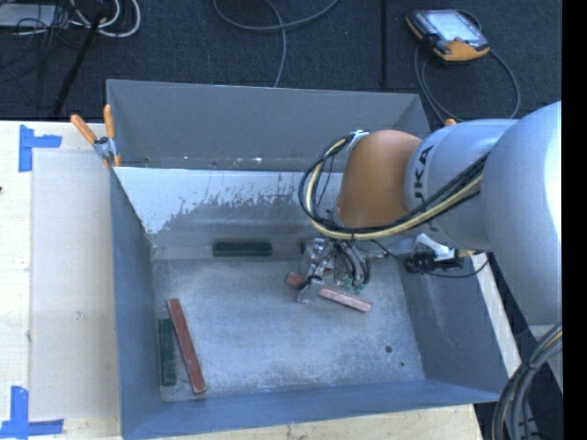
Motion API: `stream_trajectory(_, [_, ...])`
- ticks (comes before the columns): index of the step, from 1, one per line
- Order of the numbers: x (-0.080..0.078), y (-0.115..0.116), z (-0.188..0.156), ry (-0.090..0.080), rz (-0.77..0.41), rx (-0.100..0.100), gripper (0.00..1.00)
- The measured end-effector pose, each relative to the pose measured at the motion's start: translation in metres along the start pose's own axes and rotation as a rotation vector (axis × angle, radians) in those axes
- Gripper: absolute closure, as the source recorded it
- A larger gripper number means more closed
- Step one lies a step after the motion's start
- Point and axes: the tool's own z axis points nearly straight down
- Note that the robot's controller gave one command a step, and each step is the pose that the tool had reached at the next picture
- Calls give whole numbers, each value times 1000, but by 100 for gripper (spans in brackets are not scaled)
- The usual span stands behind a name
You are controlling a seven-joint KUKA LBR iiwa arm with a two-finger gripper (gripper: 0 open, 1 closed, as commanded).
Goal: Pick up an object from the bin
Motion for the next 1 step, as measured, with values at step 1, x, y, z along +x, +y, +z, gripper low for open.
stream_trajectory(1, [24, 5, -145, 14, -358, 1, 100])
